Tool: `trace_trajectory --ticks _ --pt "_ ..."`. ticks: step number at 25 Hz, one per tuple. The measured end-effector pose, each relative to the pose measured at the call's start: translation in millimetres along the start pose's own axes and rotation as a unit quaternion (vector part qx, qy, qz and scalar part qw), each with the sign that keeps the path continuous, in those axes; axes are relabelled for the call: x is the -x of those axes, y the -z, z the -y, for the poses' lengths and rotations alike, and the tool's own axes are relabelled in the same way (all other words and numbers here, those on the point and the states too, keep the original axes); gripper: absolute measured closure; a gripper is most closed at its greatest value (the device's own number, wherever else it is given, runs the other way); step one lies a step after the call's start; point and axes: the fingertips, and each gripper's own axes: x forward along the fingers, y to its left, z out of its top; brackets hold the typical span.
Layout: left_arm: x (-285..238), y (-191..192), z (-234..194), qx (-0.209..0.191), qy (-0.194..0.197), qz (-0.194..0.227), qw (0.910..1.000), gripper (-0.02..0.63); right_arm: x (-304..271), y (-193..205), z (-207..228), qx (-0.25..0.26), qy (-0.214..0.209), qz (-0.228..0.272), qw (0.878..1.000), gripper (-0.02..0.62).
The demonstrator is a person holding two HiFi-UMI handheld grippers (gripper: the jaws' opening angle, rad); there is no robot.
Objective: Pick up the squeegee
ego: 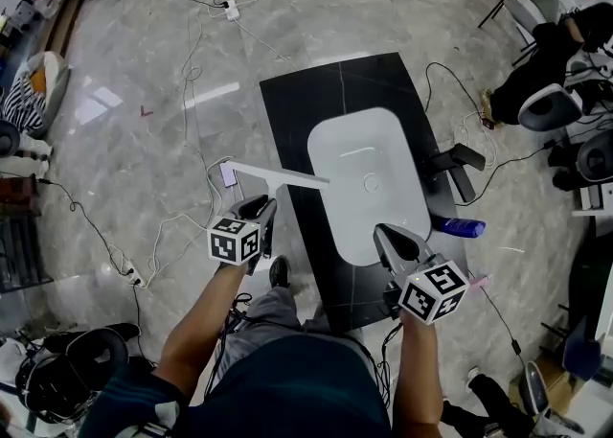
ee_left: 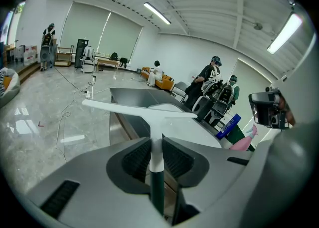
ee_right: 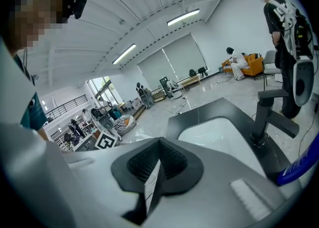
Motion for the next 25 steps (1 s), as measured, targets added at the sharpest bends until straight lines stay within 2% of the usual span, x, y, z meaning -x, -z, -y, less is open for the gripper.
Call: trace_trajectory --ticks 10,25 --pt "-12 -6 8 -0.003 0.001 0.0 1.0 0.529 1 -1 14 -0.003 0.001 -0.002 1.0 0.586" --pt "-8 -7 6 0.001 0.001 0.002 1.0 0.529 -4 1 7 0.003 -0.003 -0.013 1.0 0.586"
